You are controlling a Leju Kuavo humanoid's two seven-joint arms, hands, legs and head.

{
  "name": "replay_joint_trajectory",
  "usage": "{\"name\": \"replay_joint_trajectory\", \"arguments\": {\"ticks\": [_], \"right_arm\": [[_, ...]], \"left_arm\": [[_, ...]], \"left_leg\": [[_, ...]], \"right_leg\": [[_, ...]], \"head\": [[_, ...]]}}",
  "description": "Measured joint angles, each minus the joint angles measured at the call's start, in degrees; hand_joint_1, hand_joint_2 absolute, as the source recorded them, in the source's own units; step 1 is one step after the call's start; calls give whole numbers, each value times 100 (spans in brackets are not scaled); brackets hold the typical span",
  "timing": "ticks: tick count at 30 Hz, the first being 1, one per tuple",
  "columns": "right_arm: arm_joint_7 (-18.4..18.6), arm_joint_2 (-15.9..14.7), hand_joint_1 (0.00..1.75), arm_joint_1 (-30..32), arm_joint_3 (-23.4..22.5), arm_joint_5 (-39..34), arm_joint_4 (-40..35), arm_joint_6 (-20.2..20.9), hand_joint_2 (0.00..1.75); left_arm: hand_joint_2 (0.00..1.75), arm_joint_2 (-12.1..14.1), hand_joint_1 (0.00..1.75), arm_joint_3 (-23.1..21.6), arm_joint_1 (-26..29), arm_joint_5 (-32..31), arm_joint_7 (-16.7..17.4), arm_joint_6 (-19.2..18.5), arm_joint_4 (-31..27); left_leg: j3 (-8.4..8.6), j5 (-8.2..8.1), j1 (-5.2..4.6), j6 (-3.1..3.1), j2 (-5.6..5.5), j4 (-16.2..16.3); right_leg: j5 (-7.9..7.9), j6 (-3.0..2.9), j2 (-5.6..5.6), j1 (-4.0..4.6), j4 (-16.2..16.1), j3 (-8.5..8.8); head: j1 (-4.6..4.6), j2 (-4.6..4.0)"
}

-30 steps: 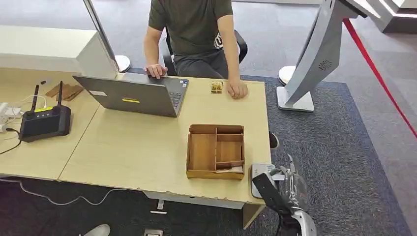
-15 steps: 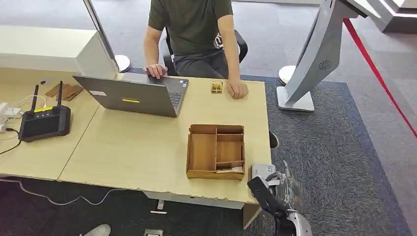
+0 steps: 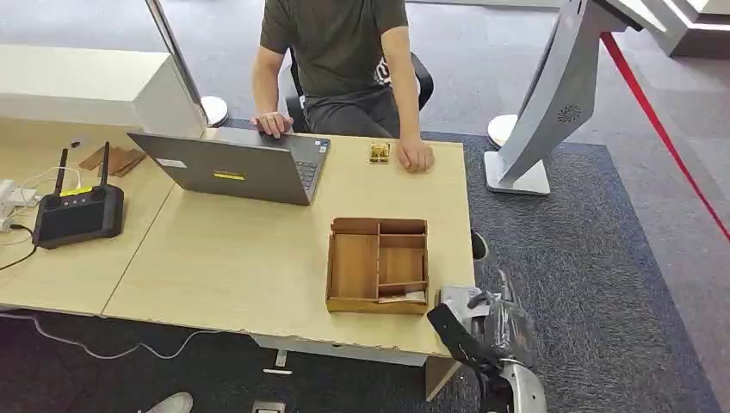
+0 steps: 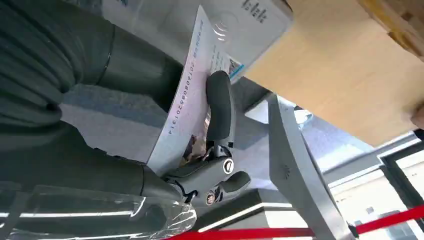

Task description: Pass the card to the sensor for recognition and then transmit it.

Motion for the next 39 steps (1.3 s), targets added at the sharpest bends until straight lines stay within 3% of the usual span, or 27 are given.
{"name": "replay_joint_trajectory", "arguments": {"ticks": [5,9,15,26,39], "right_arm": [[282,-151,175,-202,48,925,-715,26,175],[465,-192,175,-434,77,1589,-1375,284,175],[446,-98,175,-928,223,1591,-1932,1153,175],[443,243,175,-1522,496,1098,-1824,1720,175],[588,857,175,-2390,724,343,-421,1792,175]], "left_arm": [[175,9,0,0,1,-59,-142,-2,0],[175,11,0,0,-1,-140,-260,-7,0],[175,11,0,-4,-11,-358,-389,-81,0],[175,4,0,-52,-64,-549,-293,-94,0],[175,-79,0,-247,-279,-868,35,-94,-2]], "left_leg": [[0,0,0,0,0,0],[1,1,1,0,1,0],[-1,3,1,-1,1,0],[-9,5,1,-2,-1,0],[-11,9,1,-3,-1,0]], "right_leg": [[0,0,0,0,0,0],[0,0,0,0,1,1],[0,-1,0,0,4,0],[1,0,-1,0,5,-4],[3,-1,-3,1,6,-7]], "head": [[2,0],[0,0],[2,0],[2,0],[2,0]]}}
